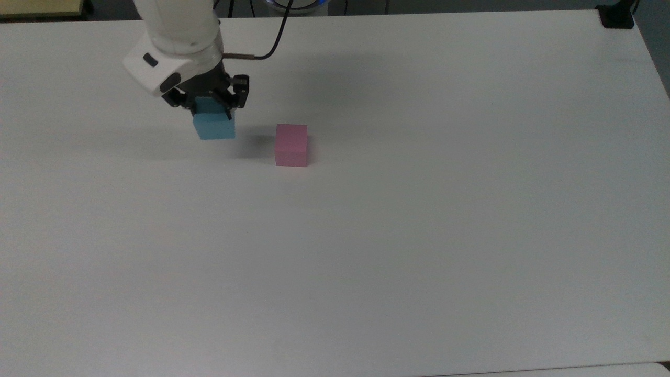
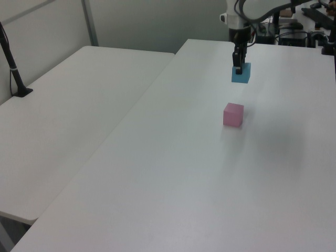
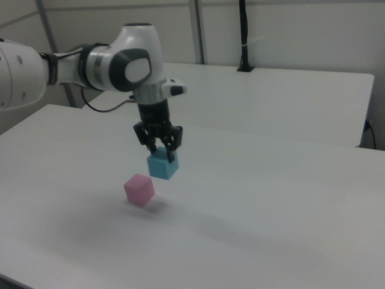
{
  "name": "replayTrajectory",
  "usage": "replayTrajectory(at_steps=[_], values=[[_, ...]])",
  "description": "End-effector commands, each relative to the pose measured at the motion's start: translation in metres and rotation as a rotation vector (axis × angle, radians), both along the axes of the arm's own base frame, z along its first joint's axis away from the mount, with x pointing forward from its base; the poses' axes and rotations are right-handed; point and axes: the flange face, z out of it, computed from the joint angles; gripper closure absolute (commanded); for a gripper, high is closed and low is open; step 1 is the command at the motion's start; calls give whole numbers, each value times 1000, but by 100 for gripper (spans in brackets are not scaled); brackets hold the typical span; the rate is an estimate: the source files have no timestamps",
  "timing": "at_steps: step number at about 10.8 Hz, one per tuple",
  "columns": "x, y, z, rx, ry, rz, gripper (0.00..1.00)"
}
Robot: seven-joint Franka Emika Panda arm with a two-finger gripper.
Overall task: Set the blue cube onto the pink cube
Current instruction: 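Carry the blue cube over the pink cube and lower it on top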
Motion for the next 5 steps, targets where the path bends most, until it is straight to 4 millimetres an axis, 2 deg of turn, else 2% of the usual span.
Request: replayTrajectory(at_steps=[1,5], values=[[-10,55,2,17,17,-87,83],[-15,87,-14,4,34,-146,83]])
